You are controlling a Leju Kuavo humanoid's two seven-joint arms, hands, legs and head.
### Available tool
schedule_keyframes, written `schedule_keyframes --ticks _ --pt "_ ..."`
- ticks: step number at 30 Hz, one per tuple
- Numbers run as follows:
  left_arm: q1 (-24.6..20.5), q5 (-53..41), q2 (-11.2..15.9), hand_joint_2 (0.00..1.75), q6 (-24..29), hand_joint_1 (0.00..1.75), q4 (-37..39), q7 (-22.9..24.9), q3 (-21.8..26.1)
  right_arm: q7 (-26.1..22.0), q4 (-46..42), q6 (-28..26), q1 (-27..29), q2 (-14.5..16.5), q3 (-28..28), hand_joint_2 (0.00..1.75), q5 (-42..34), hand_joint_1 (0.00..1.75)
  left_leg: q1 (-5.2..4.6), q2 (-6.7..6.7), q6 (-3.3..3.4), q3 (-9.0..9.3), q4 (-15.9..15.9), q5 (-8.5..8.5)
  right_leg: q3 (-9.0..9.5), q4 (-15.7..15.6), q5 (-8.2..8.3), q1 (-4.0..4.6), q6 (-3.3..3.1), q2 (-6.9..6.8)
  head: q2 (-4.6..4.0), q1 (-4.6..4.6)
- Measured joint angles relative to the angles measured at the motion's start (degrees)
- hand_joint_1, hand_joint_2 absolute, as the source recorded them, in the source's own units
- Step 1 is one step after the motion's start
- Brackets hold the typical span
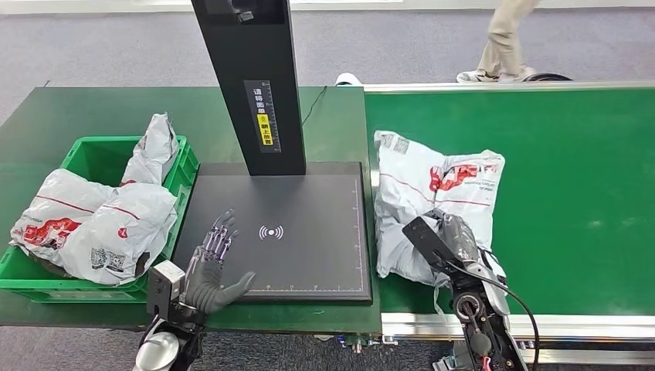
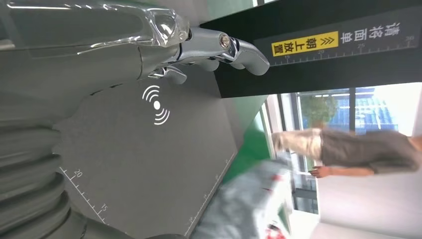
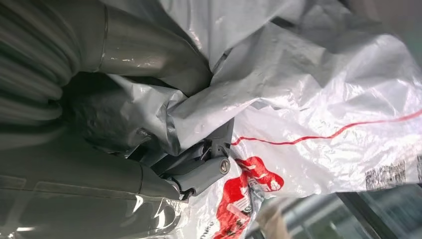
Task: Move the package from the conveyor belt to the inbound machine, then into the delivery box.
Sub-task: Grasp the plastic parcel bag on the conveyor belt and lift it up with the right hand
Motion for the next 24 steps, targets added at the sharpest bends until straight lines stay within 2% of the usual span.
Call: schedule_keyframes --ticks 4,6,16,21,24 --pt "0.05 0.08 0.01 1.75 -0.04 0.00 -0.07 -0.70 0.08 -6.32 -5.06 -4.97 1.61 0.56 -1.44 1.75 -4.81 1.75 0.00 -0.01 0.00 0.00 0.00 0.00 0.01 0.00 0.00 0.00 0.00 -0.01 0.00 0.00" --pt "0.01 0.09 0.00 1.75 -0.05 0.00 -0.07 -0.94 0.09 -8.03 -7.44 -6.18 2.36 0.80 -2.03 1.75 -5.96 1.75 0.00 0.00 0.00 0.00 0.00 0.00 0.01 0.00 0.00 0.00 0.00 0.00 0.00 0.00" --pt "-0.04 0.13 0.01 1.75 -0.11 0.00 -0.07 -1.19 0.11 -9.68 -11.83 -7.04 4.03 1.25 -3.22 1.75 -7.42 1.75 0.00 0.00 0.00 0.01 0.00 0.00 0.00 0.00 0.00 0.00 0.00 0.00 0.00 -0.01" --pt "-0.32 0.31 0.02 1.75 -0.45 0.00 -0.02 -1.80 0.10 -16.59 -14.91 -9.66 5.35 1.71 -3.35 1.75 -10.36 1.75 0.00 0.00 0.00 0.00 0.00 0.00 0.00 0.00 0.00 0.00 0.00 0.00 0.00 0.00" --pt "-0.85 -0.09 0.09 1.75 0.42 0.00 0.08 -3.11 0.09 -18.65 -17.26 -7.81 6.09 1.93 -2.73 1.75 -10.27 1.75 0.00 0.02 0.00 -0.01 -0.01 -0.01 -0.01 0.00 0.00 0.00 0.00 0.01 0.00 0.01"
